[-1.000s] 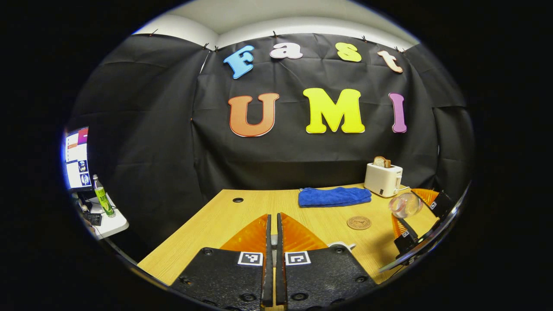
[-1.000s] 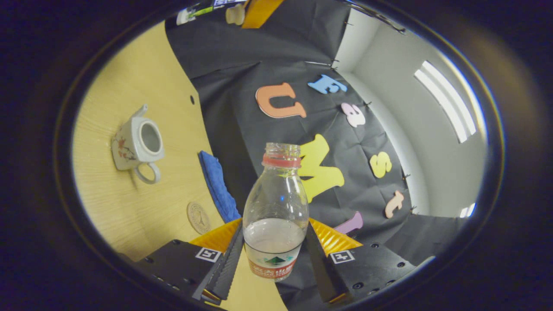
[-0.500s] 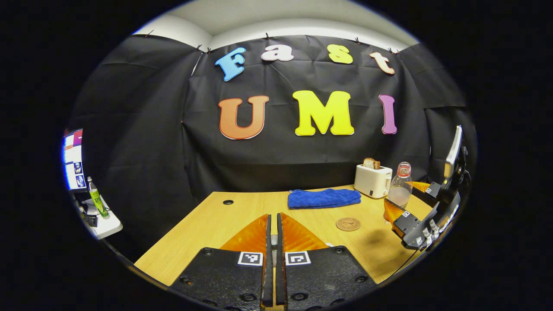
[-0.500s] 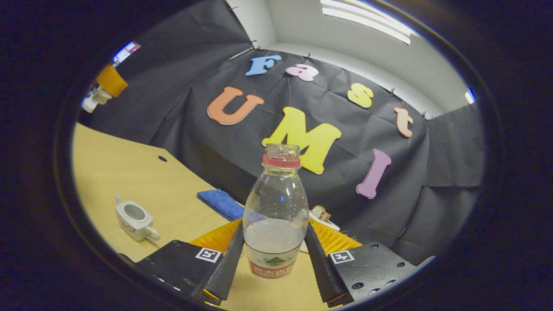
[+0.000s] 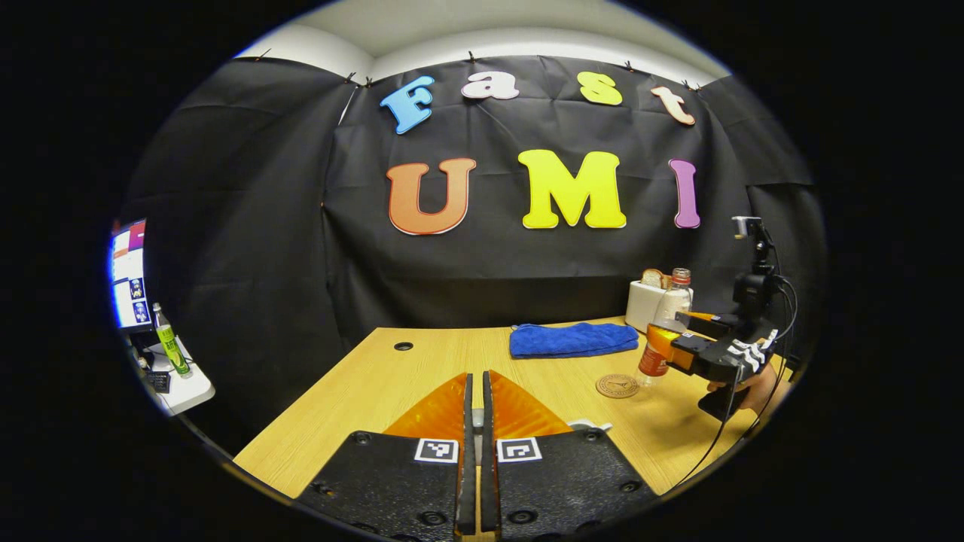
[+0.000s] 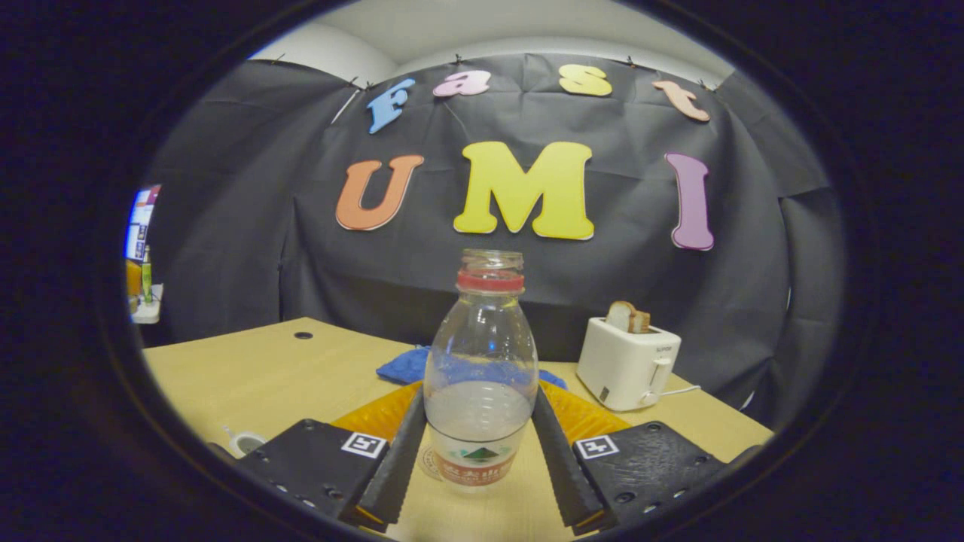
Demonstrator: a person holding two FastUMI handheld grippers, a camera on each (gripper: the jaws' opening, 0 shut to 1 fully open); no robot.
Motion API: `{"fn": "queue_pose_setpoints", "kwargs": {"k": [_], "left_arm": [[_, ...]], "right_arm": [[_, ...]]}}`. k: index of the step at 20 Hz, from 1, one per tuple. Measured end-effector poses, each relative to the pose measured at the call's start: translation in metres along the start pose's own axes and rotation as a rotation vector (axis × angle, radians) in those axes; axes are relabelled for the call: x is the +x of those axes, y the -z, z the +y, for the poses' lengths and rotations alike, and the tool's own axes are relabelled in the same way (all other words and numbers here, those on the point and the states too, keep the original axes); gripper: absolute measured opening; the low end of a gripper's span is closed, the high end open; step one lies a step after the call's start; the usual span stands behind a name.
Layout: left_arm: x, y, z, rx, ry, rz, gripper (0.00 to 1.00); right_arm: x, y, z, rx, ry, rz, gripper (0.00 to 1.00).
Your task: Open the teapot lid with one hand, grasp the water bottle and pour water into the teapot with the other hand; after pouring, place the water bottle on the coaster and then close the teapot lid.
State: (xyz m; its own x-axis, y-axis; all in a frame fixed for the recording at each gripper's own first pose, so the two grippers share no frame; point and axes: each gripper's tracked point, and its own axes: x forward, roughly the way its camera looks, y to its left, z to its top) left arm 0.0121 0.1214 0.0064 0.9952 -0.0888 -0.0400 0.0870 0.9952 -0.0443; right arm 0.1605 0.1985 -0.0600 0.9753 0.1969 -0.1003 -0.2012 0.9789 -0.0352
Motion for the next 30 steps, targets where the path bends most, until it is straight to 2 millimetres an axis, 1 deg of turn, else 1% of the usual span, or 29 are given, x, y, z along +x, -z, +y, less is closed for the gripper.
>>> {"fn": "queue_pose_setpoints", "kwargs": {"k": [3, 5, 6, 7, 9, 10, 12, 14, 16, 17, 18, 19, 20, 21, 22, 23, 24, 25, 26, 27, 28, 30], "left_arm": [[0.004, 0.005, 0.002, 0.010, -0.010, 0.015, 0.05], [0.005, 0.005, 0.002, 0.013, -0.014, 0.018, 0.05], [0.005, 0.004, 0.002, 0.014, -0.014, 0.017, 0.05], [0.004, 0.005, 0.003, 0.015, -0.015, 0.018, 0.05], [0.006, 0.005, 0.004, 0.019, -0.020, 0.017, 0.05], [0.007, 0.007, 0.003, 0.019, -0.019, 0.021, 0.05], [0.008, 0.009, 0.005, 0.022, -0.023, 0.028, 0.05], [0.008, 0.010, 0.007, 0.025, -0.030, 0.032, 0.05], [0.007, 0.009, 0.007, 0.024, -0.029, 0.027, 0.05], [0.006, 0.008, 0.006, 0.024, -0.027, 0.024, 0.05], [0.006, 0.007, 0.006, 0.025, -0.026, 0.022, 0.05], [0.006, 0.008, 0.005, 0.025, -0.025, 0.023, 0.05], [0.006, 0.008, 0.005, 0.024, -0.025, 0.026, 0.05], [0.006, 0.009, 0.005, 0.024, -0.024, 0.028, 0.05], [0.006, 0.009, 0.004, 0.027, -0.023, 0.029, 0.05], [0.007, 0.009, 0.004, 0.028, -0.023, 0.028, 0.05], [0.007, 0.009, 0.004, 0.029, -0.021, 0.027, 0.05], [0.006, 0.008, 0.003, 0.030, -0.020, 0.026, 0.05], [0.006, 0.008, 0.002, 0.030, -0.020, 0.026, 0.05], [0.007, 0.008, 0.003, 0.030, -0.019, 0.025, 0.05], [0.007, 0.008, 0.002, 0.029, -0.018, 0.027, 0.05], [0.006, 0.008, -0.001, 0.031, -0.014, 0.025, 0.05]], "right_arm": [[0.032, 0.012, 0.015, 0.008, -0.027, 0.044, 0.76], [0.041, 0.023, 0.016, 0.006, -0.027, 0.072, 0.77], [0.043, 0.028, 0.018, 0.012, -0.029, 0.083, 0.76], [0.046, 0.031, 0.017, 0.007, -0.021, 0.088, 0.76], [0.050, 0.029, 0.017, 0.005, -0.017, 0.073, 0.78], [0.050, 0.027, 0.014, -0.001, -0.006, 0.069, 0.76], [0.053, 0.027, 0.017, 0.026, -0.029, 0.077, 0.78], [0.054, 0.030, 0.014, 0.028, -0.023, 0.093, 0.76], [0.056, 0.031, 0.013, 0.031, -0.015, 0.088, 0.76], [0.056, 0.031, 0.012, 0.030, -0.012, 0.089, 0.78], [0.057, 0.032, 0.012, 0.026, -0.011, 0.091, 0.78], [0.057, 0.033, 0.014, 0.024, -0.015, 0.095, 0.82], [0.056, 0.034, 0.014, 0.023, -0.017, 0.101, 0.81], [0.056, 0.034, 0.016, 0.024, -0.025, 0.105, 0.86], [0.055, 0.034, 0.017, 0.028, -0.031, 0.104, 0.86], [0.054, 0.033, 0.018, 0.035, -0.039, 0.102, 0.96], [0.054, 0.032, 0.020, 0.038, -0.048, 0.102, 0.95], [0.052, 0.031, 0.020, 0.031, -0.045, 0.104, 0.98], [0.051, 0.030, 0.019, 0.029, -0.044, 0.101, 0.98], [0.049, 0.029, 0.019, 0.031, -0.045, 0.100, 0.94], [0.048, 0.028, 0.020, 0.038, -0.052, 0.100, 0.96], [0.041, 0.023, 0.023, 0.059, -0.076, 0.095, 0.96]]}}
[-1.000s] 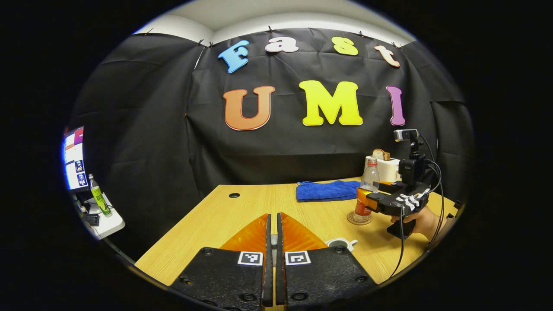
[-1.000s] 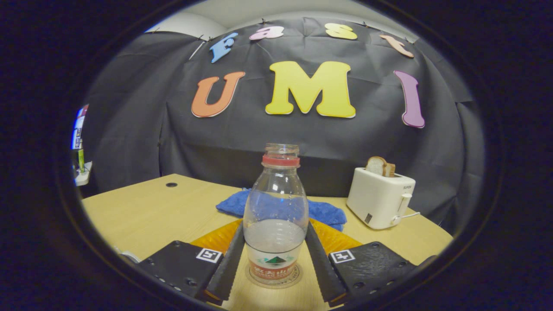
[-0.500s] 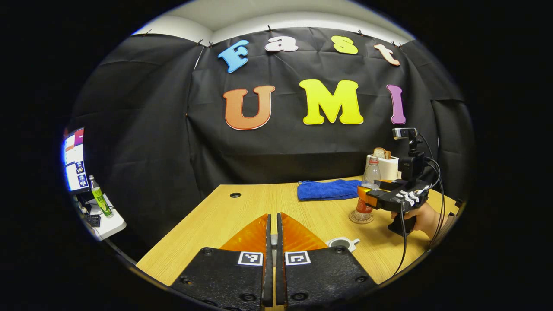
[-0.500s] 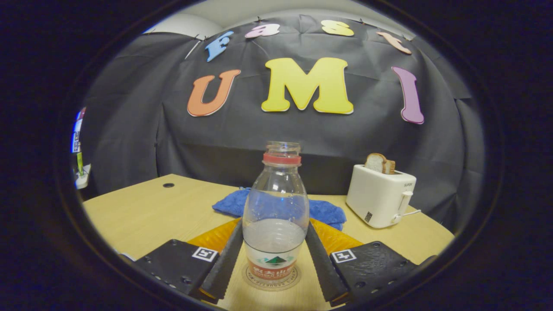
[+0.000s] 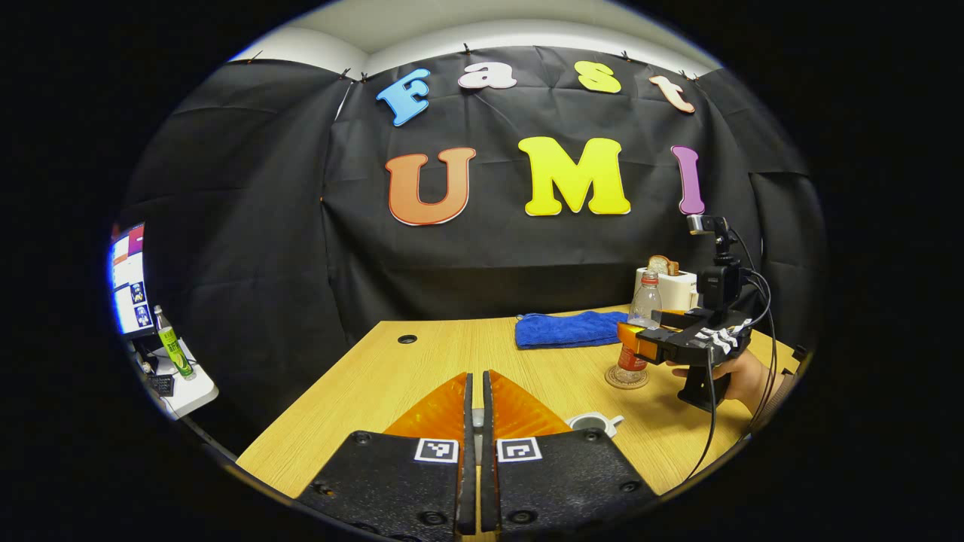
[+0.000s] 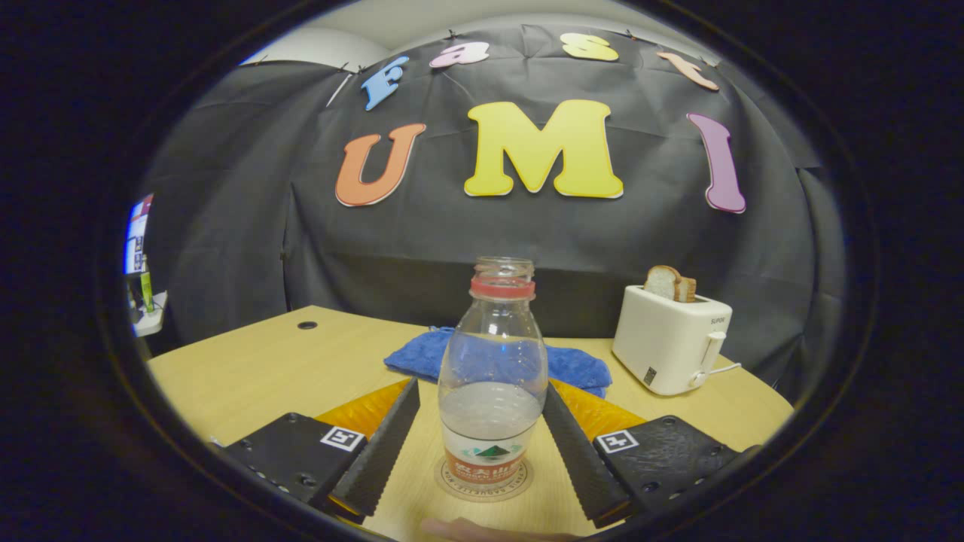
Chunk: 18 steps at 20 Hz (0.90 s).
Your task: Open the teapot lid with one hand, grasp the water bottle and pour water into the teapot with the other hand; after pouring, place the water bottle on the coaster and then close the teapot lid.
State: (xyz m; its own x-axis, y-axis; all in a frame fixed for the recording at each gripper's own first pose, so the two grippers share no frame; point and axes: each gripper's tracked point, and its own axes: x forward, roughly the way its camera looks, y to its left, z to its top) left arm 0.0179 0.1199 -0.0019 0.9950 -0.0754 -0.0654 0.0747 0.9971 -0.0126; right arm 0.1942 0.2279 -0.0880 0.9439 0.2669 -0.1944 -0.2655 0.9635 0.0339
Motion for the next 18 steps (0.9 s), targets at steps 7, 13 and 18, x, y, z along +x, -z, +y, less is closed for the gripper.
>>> {"fn": "queue_pose_setpoints", "kwargs": {"k": [7, 13, 18], "left_arm": [[0.004, 0.005, -0.008, 0.020, 0.004, 0.013, 0.05], [0.005, -0.001, -0.017, 0.033, -0.001, -0.006, 0.06], [0.009, 0.001, -0.034, 0.021, 0.019, -0.011, 0.06]], "right_arm": [[-0.042, -0.014, -0.012, 0.008, 0.005, -0.038, 0.96], [-0.087, -0.010, -0.026, -0.010, 0.016, -0.049, 0.93], [-0.134, -0.012, -0.050, -0.081, 0.072, -0.097, 0.97]]}}
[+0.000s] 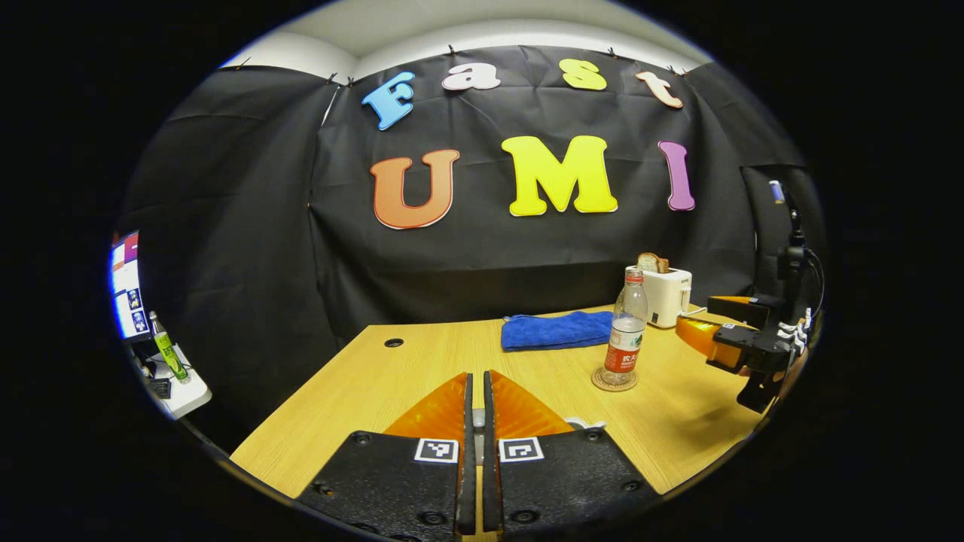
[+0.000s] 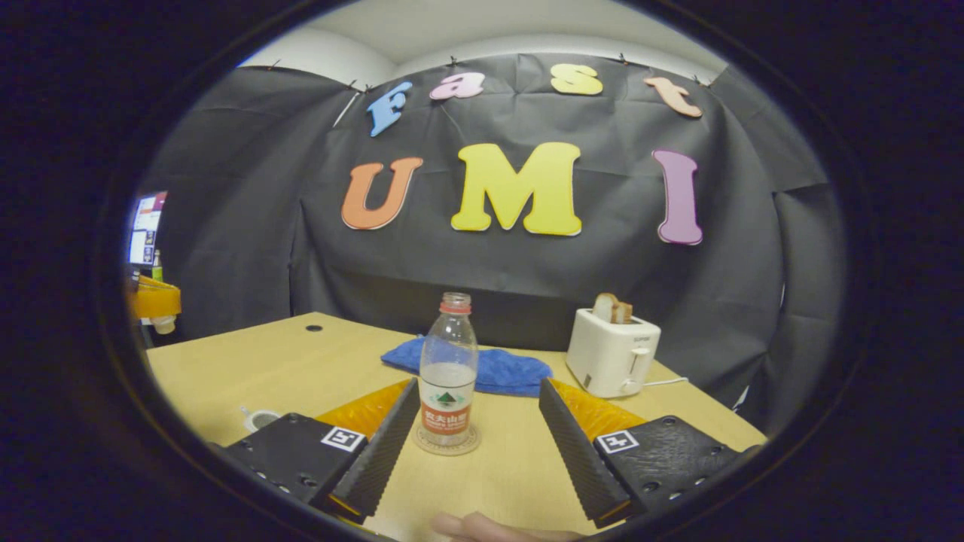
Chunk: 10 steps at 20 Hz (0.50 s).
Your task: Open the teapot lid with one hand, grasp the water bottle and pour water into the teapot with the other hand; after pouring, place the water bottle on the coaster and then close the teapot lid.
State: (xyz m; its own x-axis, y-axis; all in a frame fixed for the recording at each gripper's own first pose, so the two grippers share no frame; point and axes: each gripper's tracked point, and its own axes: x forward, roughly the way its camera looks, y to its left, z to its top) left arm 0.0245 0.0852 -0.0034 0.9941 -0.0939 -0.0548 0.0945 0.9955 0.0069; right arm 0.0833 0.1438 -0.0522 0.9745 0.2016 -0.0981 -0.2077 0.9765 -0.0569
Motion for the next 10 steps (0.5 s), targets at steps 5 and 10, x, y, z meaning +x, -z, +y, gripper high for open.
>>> {"fn": "queue_pose_setpoints", "kwargs": {"k": [5, 10], "left_arm": [[0.016, 0.009, -0.047, -0.034, 0.064, 0.005, 0.06], [0.031, 0.027, -0.095, 0.000, 0.133, 0.007, 0.07]], "right_arm": [[-0.039, 0.008, -0.022, -0.068, 0.034, -0.027, 0.95], [-0.056, 0.023, -0.035, -0.049, 0.037, -0.022, 0.95]]}}
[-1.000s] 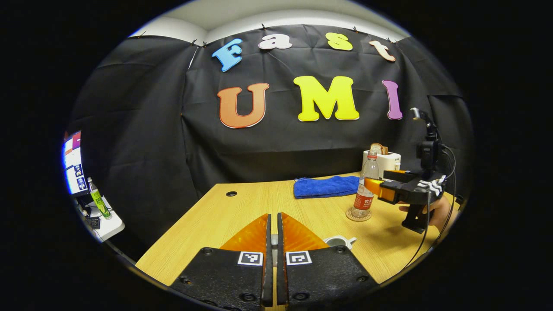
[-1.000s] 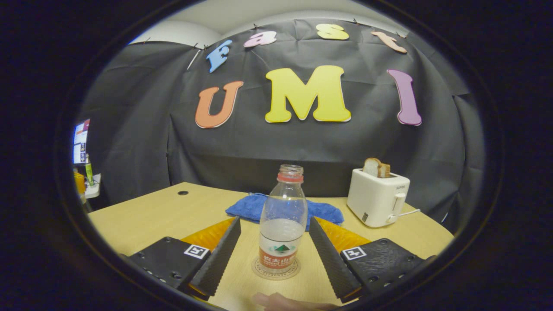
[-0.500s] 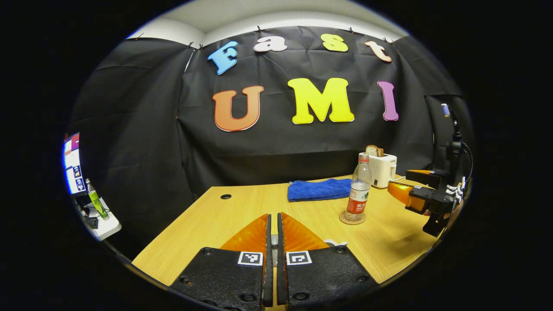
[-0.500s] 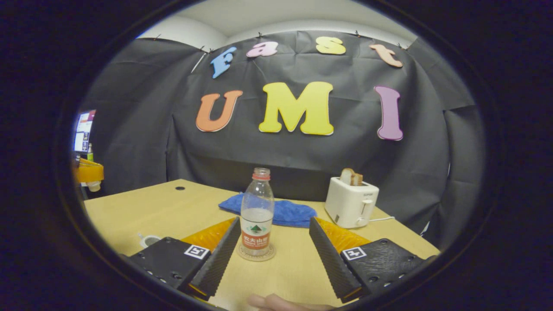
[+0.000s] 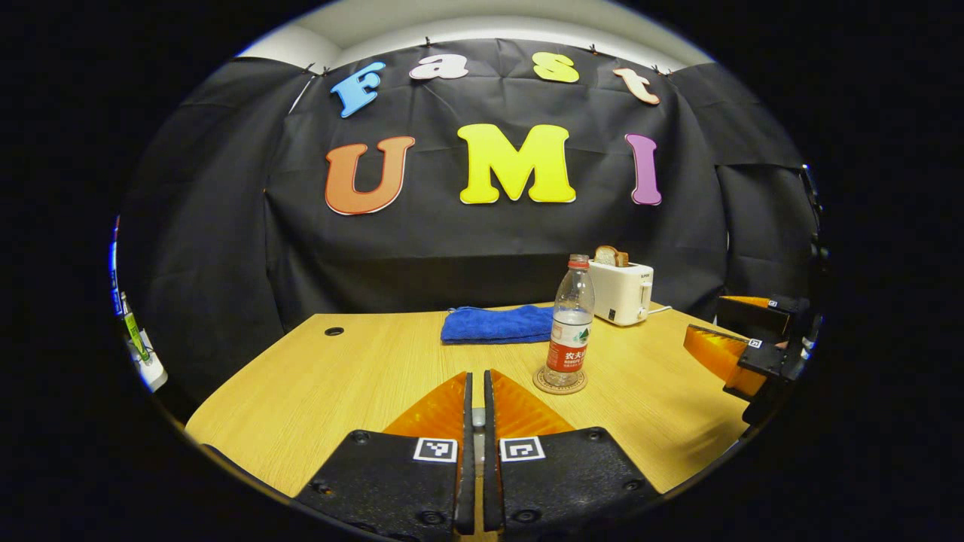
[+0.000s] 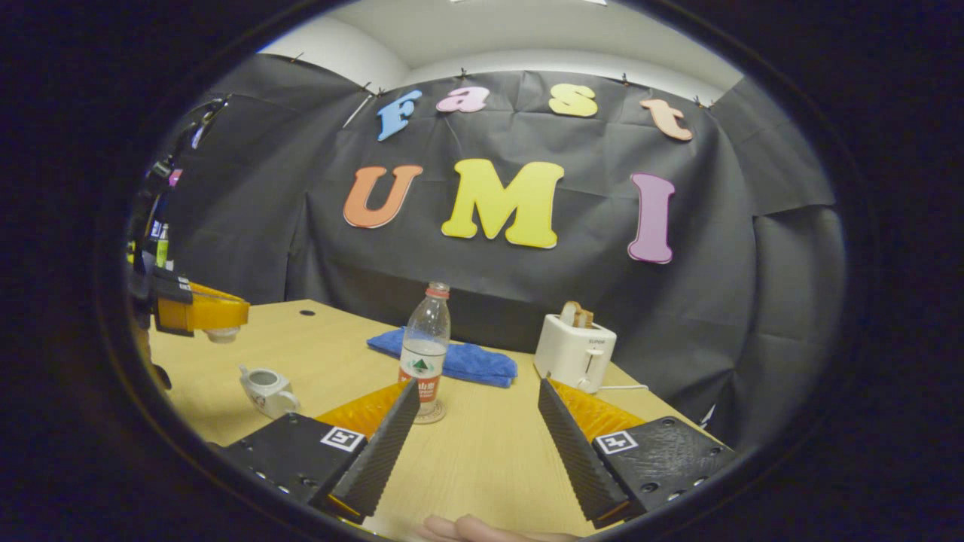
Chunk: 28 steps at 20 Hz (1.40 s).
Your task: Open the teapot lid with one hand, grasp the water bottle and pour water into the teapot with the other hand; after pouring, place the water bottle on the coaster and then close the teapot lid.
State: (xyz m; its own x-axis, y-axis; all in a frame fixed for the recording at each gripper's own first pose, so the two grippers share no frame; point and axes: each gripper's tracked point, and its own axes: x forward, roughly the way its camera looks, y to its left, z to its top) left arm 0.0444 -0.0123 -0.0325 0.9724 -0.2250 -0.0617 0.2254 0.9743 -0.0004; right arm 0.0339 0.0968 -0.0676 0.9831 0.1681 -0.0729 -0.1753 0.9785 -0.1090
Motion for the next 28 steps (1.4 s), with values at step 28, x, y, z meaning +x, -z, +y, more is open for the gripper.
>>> {"fn": "queue_pose_setpoints", "kwargs": {"k": [28], "left_arm": [[0.050, 0.064, 0.010, -0.091, -0.061, 0.047, 0.09]], "right_arm": [[-0.013, -0.002, -0.026, 0.028, -0.016, 0.032, 0.95]]}}
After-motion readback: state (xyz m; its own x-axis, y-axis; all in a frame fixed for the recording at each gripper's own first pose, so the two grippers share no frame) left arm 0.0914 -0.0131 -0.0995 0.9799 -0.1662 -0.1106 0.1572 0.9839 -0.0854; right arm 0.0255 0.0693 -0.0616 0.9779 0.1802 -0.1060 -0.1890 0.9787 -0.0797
